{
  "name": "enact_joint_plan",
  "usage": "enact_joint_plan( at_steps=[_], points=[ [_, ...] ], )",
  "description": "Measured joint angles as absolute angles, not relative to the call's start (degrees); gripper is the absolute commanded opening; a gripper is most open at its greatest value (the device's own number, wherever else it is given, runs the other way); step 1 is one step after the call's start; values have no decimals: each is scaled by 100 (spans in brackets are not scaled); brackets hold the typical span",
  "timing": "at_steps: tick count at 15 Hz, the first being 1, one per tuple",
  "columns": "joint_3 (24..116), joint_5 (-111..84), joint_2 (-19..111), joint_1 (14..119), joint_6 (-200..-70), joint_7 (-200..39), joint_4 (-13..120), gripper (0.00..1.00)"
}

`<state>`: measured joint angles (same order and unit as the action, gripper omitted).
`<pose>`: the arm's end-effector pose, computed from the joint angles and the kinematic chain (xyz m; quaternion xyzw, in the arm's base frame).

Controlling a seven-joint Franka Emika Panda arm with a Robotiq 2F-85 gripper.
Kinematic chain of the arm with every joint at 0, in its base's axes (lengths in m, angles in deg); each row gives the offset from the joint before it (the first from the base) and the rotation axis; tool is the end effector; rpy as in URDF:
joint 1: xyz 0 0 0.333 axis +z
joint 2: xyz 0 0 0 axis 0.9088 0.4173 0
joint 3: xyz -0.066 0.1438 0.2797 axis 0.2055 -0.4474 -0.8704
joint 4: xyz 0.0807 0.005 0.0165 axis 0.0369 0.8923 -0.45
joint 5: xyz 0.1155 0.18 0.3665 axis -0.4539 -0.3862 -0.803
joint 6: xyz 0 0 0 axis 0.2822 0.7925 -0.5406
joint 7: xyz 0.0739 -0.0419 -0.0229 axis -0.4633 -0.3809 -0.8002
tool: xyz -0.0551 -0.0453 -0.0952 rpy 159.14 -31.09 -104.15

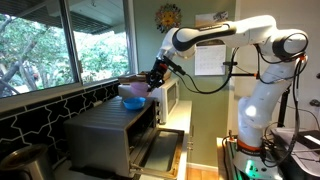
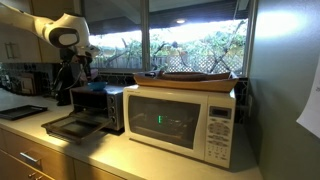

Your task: Remove the purple plate from the oven and stack it on top of the blue plate, flip the stacked plates upside down on top of the oven

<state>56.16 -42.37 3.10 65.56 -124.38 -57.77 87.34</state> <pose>0.4736 0.1187 0.5944 -0.9363 0.2285 -0.1374 0.2287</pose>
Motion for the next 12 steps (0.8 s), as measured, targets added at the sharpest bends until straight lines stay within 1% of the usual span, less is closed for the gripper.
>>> enact_joint_plan(
  at_steps=[4, 5, 6, 7, 8, 9, 11, 12],
  points=[
    [5508, -3820, 880, 6533, -12931, -5274, 8438, 1],
    [5516, -3722, 984, 6530, -12931, -5210, 8362, 4],
    [5527, -3642, 1067, 6529, -12926, -5165, 8288, 30],
    [5539, -3570, 1133, 6529, -12924, -5129, 8229, 30],
    [5546, -3521, 1188, 6529, -12923, -5092, 8174, 35],
    [5547, -3506, 1231, 6532, -12923, -5054, 8128, 44],
    [5550, -3506, 1278, 6541, -12923, -5020, 8058, 58],
    [5558, -3506, 1280, 6544, -12919, -5018, 8026, 66]
  ],
)
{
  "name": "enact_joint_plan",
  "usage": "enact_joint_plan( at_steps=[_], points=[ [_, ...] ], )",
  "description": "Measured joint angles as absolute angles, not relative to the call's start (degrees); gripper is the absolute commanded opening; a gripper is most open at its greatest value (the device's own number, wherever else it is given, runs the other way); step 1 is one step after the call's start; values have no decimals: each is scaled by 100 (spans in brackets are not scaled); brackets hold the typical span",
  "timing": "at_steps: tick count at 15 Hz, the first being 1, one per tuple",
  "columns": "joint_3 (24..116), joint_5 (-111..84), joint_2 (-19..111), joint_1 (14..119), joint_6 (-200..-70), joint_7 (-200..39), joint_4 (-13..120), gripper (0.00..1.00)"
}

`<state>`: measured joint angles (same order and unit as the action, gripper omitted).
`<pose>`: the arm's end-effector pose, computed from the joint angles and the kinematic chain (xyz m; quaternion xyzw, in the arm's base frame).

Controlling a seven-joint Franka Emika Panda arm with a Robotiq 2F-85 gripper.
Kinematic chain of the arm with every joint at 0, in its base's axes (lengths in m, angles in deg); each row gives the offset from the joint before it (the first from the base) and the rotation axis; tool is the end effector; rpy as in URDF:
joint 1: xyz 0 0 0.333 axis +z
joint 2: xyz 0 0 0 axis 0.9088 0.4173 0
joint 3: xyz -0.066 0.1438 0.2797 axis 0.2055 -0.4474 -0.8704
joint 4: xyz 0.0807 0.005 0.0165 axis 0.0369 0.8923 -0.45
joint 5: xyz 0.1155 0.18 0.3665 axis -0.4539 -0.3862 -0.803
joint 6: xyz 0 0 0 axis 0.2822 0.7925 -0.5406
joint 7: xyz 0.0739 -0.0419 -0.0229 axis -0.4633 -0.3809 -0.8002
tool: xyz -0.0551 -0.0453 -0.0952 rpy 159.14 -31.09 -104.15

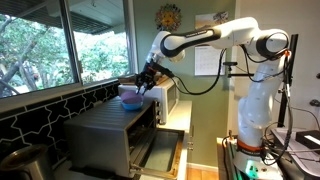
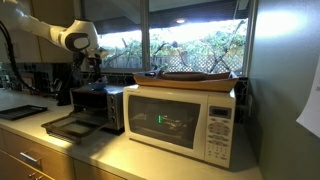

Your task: Remove the purple plate from the oven and stack it on top of the blue plate, flip the stacked plates upside down on top of the oven

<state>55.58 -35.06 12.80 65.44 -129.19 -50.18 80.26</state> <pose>0.5309 0.1211 0.5858 -0.9284 0.2709 -0.1581 0.1992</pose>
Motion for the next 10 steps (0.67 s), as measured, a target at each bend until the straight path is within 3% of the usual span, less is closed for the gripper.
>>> enact_joint_plan(
  at_steps=[4, 5, 6, 8, 10],
  points=[
    [5625, -3509, 1272, 6560, -12860, -4999, 8015, 95],
    [5664, -3521, 1273, 6560, -12860, -4993, 8051, 92],
    [5708, -3526, 1274, 6560, -12860, -4993, 8098, 61],
    [5782, -3559, 1276, 6560, -12910, -4997, 8200, 64],
    [5805, -3639, 1276, 6571, -13012, -5021, 8256, 50]
  ],
)
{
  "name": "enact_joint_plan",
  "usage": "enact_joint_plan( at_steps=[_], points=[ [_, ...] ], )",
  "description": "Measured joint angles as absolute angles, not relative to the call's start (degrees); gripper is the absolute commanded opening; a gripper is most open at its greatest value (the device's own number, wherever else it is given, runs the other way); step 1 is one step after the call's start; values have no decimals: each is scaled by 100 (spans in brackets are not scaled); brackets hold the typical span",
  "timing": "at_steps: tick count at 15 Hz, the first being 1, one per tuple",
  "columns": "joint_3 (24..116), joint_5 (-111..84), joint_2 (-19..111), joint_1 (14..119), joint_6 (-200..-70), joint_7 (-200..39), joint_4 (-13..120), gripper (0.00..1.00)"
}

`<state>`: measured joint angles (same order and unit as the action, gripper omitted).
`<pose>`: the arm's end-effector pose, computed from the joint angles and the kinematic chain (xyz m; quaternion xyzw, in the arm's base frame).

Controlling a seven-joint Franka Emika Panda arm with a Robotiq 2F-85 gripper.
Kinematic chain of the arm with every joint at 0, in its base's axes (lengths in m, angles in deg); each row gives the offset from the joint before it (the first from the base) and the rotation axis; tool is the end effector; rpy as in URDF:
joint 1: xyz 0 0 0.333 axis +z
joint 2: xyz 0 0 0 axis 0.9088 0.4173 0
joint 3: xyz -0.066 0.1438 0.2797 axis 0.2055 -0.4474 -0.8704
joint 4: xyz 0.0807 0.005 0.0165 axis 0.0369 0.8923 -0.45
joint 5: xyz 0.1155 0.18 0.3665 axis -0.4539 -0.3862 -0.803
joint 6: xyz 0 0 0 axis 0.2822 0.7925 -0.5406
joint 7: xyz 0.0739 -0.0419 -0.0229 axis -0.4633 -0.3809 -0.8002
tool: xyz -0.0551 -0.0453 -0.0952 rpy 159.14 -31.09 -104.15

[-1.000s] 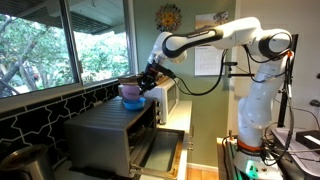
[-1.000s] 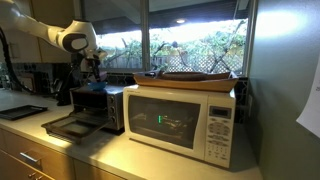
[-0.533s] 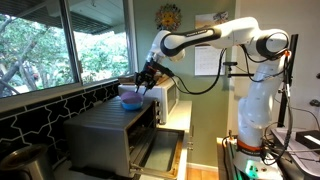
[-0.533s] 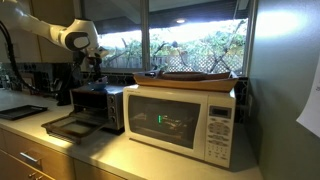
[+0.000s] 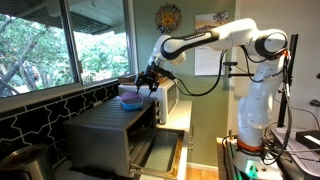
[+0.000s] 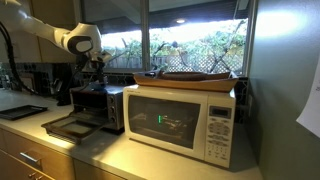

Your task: Remove the purple plate from the oven and stack it on top of the blue plate, flip the stacked plates upside down on top of the oven

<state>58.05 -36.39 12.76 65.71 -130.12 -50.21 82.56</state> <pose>0.5326 0.0974 0.5675 -0.9206 0.2981 -0.1465 0.2053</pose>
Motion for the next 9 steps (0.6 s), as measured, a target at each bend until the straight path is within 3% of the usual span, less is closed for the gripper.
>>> enact_joint_plan(
  at_steps=[1, 4, 5, 7, 9],
  points=[
    [5807, -3703, 1276, 6587, -13043, -5026, 8274, 86],
    [5806, -3907, 1279, 6683, -13073, -5037, 8305, 86],
    [5806, -3949, 1281, 6713, -13080, -5040, 8311, 55],
    [5806, -3994, 1281, 6747, -13104, -5058, 8310, 53],
    [5806, -3996, 1281, 6755, -13112, -5097, 8307, 39]
  ],
)
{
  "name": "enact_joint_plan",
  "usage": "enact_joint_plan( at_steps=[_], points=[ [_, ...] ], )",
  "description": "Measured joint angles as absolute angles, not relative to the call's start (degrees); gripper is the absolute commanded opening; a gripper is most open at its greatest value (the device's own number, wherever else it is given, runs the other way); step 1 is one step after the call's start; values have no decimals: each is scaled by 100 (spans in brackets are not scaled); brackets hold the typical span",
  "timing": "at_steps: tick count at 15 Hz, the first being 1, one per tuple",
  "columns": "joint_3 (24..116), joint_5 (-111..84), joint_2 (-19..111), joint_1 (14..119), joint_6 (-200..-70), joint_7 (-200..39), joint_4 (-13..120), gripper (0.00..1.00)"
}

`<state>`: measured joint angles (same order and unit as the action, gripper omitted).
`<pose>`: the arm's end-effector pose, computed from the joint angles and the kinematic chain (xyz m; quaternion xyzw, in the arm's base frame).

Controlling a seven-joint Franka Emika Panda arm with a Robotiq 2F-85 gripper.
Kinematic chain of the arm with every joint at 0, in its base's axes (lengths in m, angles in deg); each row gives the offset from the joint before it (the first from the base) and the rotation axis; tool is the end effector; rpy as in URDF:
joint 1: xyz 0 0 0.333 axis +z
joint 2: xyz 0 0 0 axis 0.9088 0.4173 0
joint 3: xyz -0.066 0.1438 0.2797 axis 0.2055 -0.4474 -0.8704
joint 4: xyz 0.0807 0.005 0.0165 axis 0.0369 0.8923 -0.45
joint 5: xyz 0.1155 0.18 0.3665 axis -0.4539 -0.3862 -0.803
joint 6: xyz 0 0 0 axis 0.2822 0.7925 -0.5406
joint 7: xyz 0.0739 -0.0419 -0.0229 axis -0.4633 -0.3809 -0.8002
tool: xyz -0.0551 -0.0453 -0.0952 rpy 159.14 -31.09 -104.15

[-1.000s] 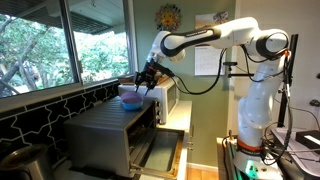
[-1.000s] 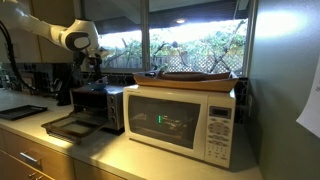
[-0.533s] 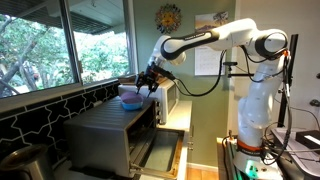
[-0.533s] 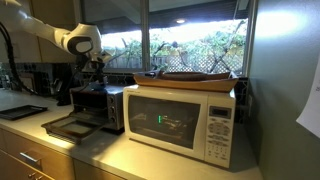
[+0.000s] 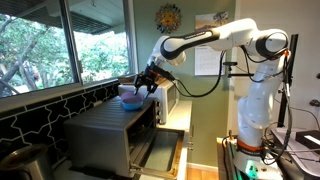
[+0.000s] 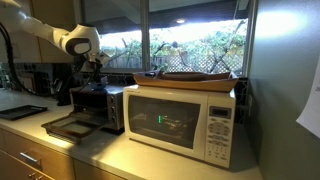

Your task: Remove the purple plate from the oven and stack it on top of the blue plate, flip the stacked plates upside down on top of the oven

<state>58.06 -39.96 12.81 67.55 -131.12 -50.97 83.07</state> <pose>0.5298 0.1154 0.5649 -0.9177 0.2919 -0.1373 0.2319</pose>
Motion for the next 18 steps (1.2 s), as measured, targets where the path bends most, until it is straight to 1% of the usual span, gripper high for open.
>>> enact_joint_plan(
  at_steps=[1, 3, 5, 15, 18],
  points=[
    [5806, -3996, 1282, 6757, -13112, -5121, 8307, 29],
    [5809, -3996, 1282, 6759, -13112, -5173, 8304, 13],
    [5819, -3996, 1281, 6759, -13113, -5247, 8278, 0],
    [5847, -3976, 1278, 6760, -13090, -5405, 8252, 1],
    [5860, -3986, 1275, 6761, -12789, -5405, 8155, 1]
  ],
)
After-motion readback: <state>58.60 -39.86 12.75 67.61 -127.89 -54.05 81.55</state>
